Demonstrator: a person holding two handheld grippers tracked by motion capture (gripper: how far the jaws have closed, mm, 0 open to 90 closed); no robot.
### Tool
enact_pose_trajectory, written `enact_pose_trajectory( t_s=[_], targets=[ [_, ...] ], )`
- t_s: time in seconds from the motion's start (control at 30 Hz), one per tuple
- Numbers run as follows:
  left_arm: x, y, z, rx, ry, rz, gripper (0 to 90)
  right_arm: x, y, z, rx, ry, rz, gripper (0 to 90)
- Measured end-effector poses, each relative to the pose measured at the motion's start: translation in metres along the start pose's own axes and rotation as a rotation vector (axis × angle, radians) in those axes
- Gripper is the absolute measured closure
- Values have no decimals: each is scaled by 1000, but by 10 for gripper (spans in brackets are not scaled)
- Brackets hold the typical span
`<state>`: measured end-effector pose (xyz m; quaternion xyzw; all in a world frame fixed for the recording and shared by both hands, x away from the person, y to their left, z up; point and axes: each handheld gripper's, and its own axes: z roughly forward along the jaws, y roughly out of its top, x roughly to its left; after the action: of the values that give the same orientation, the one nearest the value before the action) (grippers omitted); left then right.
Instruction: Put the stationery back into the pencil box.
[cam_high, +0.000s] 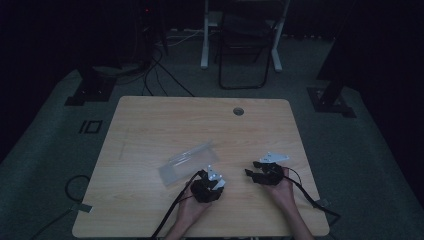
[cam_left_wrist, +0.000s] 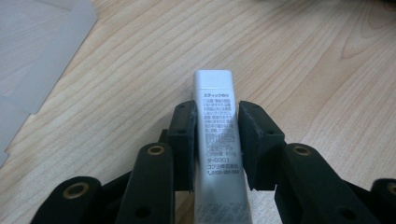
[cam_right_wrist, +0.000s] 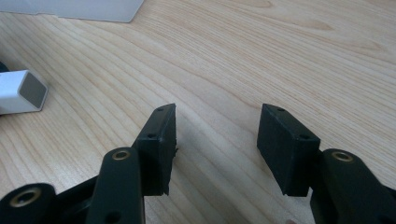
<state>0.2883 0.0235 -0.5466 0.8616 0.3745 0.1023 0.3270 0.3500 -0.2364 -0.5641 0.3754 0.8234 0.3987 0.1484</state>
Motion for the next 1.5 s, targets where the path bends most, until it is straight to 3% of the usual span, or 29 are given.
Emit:
enact_pose_trajectory(
  t_s=[0.4,0.77,1.5],
  targets=[
    [0,1,1,4,17,41,698,0,0,0,0,0,0,471],
    [5,2,-3,1,20,40,706,0,0,0,0,2,3,471],
    [9,4,-27,-56,-35,67,705,0,0,0,0,3,2,471]
  ],
)
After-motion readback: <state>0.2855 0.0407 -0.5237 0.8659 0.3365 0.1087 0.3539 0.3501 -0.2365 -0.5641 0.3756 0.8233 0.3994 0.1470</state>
